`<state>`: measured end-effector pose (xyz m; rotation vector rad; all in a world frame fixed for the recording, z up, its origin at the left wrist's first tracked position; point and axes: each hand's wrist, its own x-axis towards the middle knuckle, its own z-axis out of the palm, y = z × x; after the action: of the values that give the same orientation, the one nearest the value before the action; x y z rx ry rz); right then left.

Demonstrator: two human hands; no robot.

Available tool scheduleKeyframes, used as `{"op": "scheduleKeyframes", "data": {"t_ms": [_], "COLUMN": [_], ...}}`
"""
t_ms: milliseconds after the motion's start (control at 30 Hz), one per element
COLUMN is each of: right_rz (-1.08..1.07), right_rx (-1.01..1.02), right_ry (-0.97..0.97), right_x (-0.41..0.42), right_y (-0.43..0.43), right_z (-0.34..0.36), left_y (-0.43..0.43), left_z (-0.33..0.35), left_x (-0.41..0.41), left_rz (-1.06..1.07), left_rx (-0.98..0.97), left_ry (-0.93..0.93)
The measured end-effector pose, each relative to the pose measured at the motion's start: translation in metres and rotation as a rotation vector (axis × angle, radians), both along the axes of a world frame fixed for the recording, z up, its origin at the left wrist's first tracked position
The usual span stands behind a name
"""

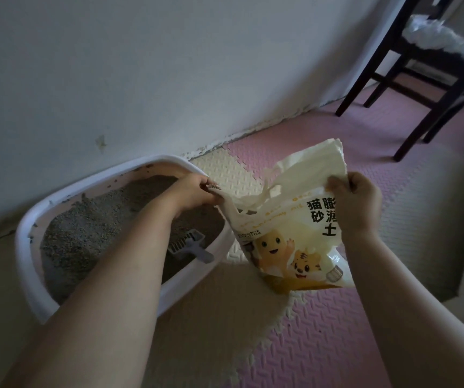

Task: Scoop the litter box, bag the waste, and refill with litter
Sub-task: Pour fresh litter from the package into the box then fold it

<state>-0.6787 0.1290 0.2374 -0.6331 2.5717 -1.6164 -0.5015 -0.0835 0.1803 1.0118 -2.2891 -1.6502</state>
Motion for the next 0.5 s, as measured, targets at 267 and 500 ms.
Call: {"op": "scheduleKeyframes", "data": {"t_ms": [267,500], "right_rz": [-0.139,-0.295], "right_rx": [-0.064,-0.156], "right_ry": [-0.098,-0.166], "right_x": [-0.021,-0.04], "right_y": [0.034,0.061], "right_z": [0.006,0.011], "left_y": [0.021,0.042], "left_z": [0.021,0.037], "left_x": [-0.039,-0.073], "left_rz": [-0.036,-0.075], "left_rx": [-0.029,-0.136], "left_ry": [0.065,0.131]}}
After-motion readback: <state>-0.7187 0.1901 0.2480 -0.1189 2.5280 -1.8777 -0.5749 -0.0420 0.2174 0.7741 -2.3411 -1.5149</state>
